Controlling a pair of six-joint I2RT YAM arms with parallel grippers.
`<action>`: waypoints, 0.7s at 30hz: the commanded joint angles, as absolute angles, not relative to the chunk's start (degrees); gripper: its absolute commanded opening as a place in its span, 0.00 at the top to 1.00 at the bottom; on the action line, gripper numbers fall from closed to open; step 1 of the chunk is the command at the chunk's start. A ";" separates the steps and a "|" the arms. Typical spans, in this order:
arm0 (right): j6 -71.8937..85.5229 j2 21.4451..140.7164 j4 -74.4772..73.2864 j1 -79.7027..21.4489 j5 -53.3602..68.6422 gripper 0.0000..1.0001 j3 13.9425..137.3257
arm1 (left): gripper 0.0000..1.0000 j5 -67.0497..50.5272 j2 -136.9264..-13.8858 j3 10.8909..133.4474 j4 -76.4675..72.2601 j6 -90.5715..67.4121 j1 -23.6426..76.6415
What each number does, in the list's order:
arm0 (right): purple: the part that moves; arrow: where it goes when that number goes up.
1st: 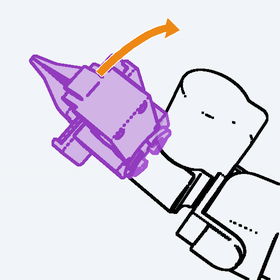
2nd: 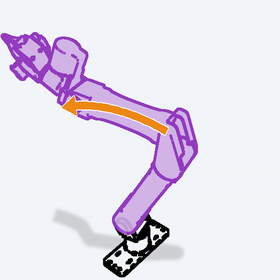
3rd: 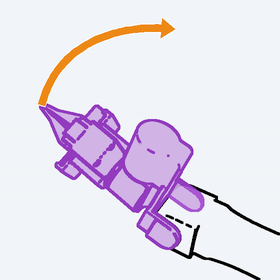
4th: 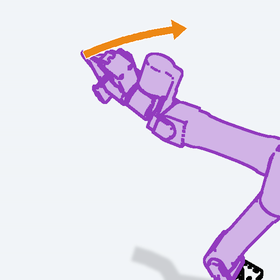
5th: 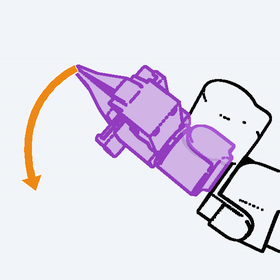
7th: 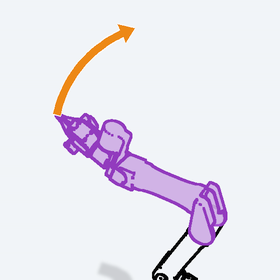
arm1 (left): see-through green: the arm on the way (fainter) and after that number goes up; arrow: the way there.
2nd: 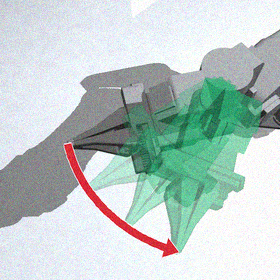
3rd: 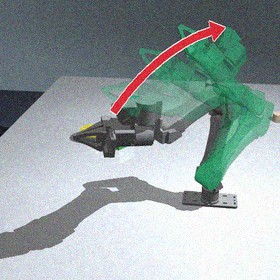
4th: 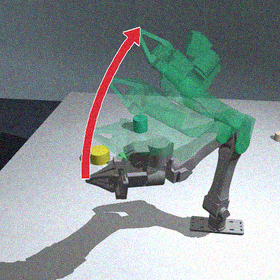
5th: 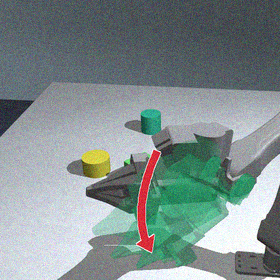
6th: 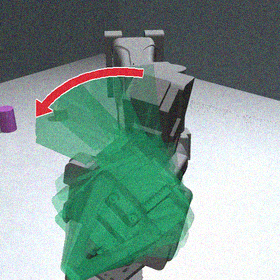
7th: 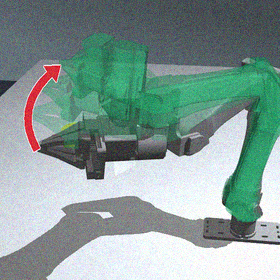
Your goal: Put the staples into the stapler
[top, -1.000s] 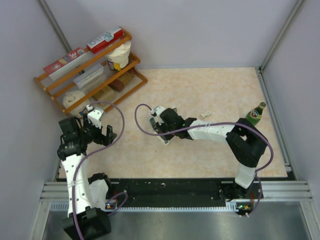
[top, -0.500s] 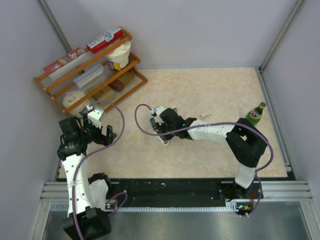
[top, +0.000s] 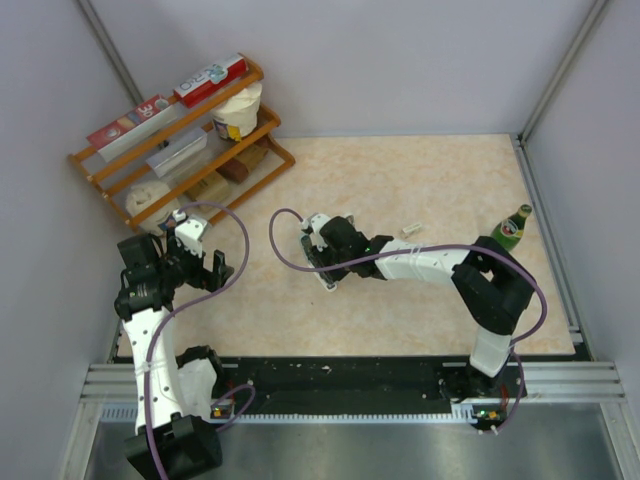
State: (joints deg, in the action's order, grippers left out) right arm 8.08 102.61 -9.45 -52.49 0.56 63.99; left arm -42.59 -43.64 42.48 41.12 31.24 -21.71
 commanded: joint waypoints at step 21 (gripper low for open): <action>6.06 99.22 -8.09 -50.71 -2.20 0.70 65.83 | 0.01 -43.07 -43.15 41.92 39.02 31.82 -22.06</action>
